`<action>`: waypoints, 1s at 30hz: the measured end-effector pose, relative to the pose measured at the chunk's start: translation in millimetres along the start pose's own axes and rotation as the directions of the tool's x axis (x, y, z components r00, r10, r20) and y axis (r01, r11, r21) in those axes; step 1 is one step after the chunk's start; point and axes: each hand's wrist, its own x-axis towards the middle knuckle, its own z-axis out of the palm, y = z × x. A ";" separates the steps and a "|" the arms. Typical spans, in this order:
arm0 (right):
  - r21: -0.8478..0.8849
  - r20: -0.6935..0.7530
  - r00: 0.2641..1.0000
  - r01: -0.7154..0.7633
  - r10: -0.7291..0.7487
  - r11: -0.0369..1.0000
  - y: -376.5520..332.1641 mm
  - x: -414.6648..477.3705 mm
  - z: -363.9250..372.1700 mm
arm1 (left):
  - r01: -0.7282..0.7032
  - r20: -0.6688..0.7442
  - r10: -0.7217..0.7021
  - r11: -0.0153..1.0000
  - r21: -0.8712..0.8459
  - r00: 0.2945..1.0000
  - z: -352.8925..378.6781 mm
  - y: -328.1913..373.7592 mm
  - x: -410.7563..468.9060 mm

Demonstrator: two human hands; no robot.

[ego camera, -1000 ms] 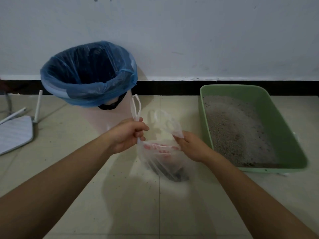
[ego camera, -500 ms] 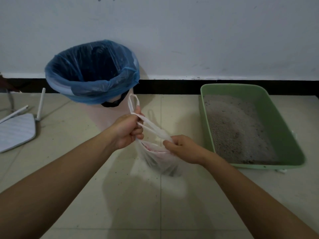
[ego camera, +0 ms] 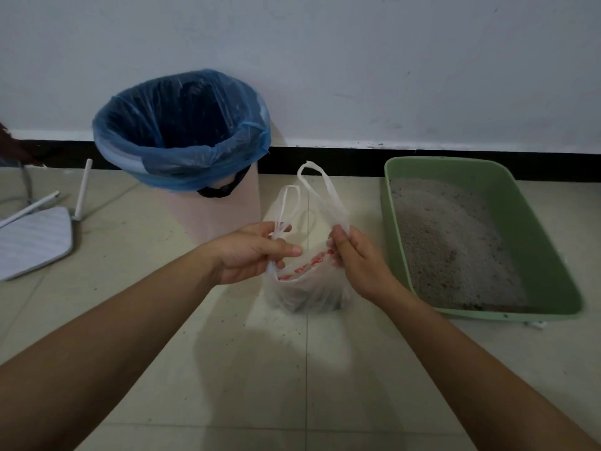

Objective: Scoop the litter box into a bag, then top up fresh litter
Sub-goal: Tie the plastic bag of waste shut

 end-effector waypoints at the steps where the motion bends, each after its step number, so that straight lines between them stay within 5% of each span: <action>1: -0.080 0.022 0.998 0.052 -0.051 0.995 -2.1 -1.0 -0.8 | 0.011 0.000 -0.011 0.999 0.030 1.000 0.1 -0.5 0.0; 3: -0.462 0.235 0.966 0.213 -0.113 0.861 -8.2 -2.9 -3.3 | 0.011 0.016 -0.013 0.989 0.150 1.000 1.4 -0.8 -0.7; 5: -0.748 0.395 0.918 0.345 -0.037 0.568 -13.1 -5.6 -1.0 | 0.027 0.007 -0.029 0.977 0.212 1.000 3.1 -1.7 -0.7; 7: -0.838 0.418 0.908 0.396 -0.024 0.376 -15.8 -7.7 1.2 | 0.046 -0.020 -0.042 0.972 0.229 0.999 5.5 -1.0 -1.3; 9: -0.851 0.437 0.897 0.435 -0.062 0.294 -11.8 -8.8 3.1 | 0.045 -0.042 -0.037 0.978 0.205 0.998 6.3 -0.2 -2.0; 12: -0.784 0.409 0.912 0.363 -0.020 0.503 -4.0 -3.5 -3.4 | 0.026 -0.037 -0.021 0.990 0.138 0.999 4.5 0.7 -2.9; 14: -0.608 0.359 0.926 0.136 0.118 0.782 -4.3 1.7 -15.9 | 0.003 -0.020 0.000 0.992 0.122 1.000 4.2 1.6 -3.9; 16: -0.397 0.361 0.901 -0.087 0.243 0.914 -12.9 4.1 -29.2 | -0.011 -0.004 0.011 0.992 0.128 1.000 6.0 3.3 -4.7; 22: 0.177 0.192 0.967 -0.201 0.167 0.964 -45.3 22.3 -35.7 | -0.019 0.085 0.002 0.981 0.196 0.996 17.9 7.4 -5.2; 26: 0.137 0.177 0.983 -0.076 0.051 0.988 -63.8 22.1 -28.8 | -0.010 0.132 -0.020 0.975 0.223 0.991 21.7 7.9 -4.7; 30: 0.168 -0.006 1.000 0.005 -0.004 0.986 -64.6 24.2 -32.6 | -0.028 0.117 0.013 0.991 0.132 0.993 18.3 6.3 -6.0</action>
